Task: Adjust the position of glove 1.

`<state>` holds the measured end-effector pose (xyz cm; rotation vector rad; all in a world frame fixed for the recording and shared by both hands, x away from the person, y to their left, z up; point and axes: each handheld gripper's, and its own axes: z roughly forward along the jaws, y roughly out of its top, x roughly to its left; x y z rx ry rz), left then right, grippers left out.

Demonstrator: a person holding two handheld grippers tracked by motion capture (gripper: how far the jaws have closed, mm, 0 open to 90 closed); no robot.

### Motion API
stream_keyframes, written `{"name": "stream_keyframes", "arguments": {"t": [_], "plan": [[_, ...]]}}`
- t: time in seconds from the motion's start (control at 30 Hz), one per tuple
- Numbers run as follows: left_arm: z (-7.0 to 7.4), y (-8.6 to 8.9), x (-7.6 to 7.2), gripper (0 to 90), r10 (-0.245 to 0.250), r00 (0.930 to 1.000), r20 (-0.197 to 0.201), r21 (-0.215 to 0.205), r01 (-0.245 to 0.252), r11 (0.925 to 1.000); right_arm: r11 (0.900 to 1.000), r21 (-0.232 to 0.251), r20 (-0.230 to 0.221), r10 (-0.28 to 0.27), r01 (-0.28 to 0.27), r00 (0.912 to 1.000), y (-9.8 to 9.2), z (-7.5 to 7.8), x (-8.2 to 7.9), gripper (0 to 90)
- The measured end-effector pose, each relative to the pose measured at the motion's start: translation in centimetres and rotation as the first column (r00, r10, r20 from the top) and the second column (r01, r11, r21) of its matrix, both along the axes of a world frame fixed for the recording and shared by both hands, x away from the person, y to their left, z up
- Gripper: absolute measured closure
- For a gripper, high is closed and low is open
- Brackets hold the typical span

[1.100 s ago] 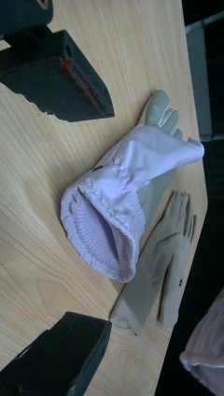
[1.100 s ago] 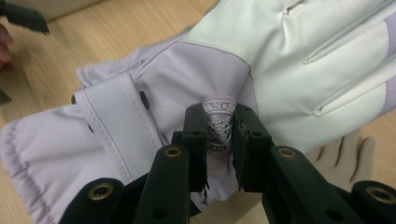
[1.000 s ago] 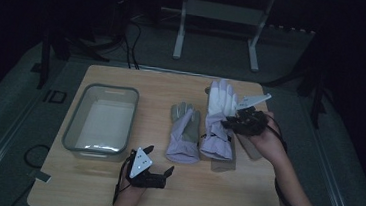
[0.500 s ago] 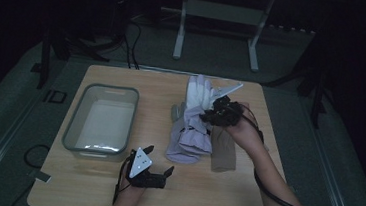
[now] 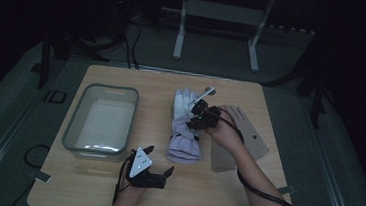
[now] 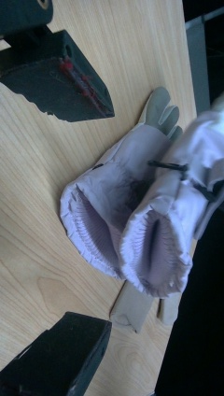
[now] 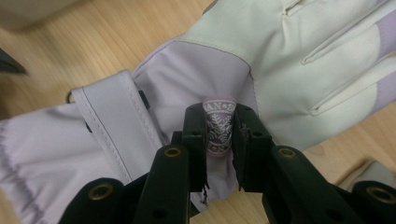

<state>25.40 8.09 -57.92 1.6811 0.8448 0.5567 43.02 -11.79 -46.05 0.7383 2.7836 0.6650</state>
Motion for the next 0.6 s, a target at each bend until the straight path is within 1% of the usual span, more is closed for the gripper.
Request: {"name": "stream_keyframes", "arguments": {"t": [0.13,0.2,0.27,0.3,0.37,0.5,0.6], "plan": [[0.0,0.0,0.0,1.8,-0.001,1.0000,0.000,-0.001,0.001,1.0000,0.999,-0.028,-0.018,-0.028,0.028,0.9995,0.1,-1.4,0.5,76.1],[0.0,0.0,0.0,1.8,-0.004,1.0000,-0.001,0.003,0.004,1.0000,0.999,-0.033,-0.017,-0.035,0.034,0.9992,0.0,-2.0,0.6,76.0],[0.0,0.0,0.0,1.8,-0.004,1.0000,-0.001,0.005,0.004,1.0000,0.999,-0.043,-0.012,-0.032,0.032,0.9994,0.1,-2.4,0.6,75.8],[0.0,0.0,0.0,1.8,-0.004,1.0000,-0.002,0.004,0.004,1.0000,0.998,-0.042,-0.019,-0.037,0.037,0.9991,0.2,-2.5,0.6,75.8],[0.0,0.0,0.0,1.8,-0.006,1.0000,-0.003,0.003,0.006,1.0000,0.998,-0.059,-0.024,-0.027,0.026,0.9993,0.3,-2.9,0.6,75.8],[0.0,0.0,0.0,1.8,-0.005,1.0000,-0.003,0.002,0.005,1.0000,0.998,-0.051,-0.015,-0.023,0.022,0.9996,0.1,-3.4,0.2,75.2],[0.0,0.0,0.0,1.8,-0.005,1.0000,-0.004,0.001,0.005,1.0000,0.999,-0.023,-0.026,-0.032,0.031,0.9992,-0.6,-3.5,-0.1,74.9]]}}
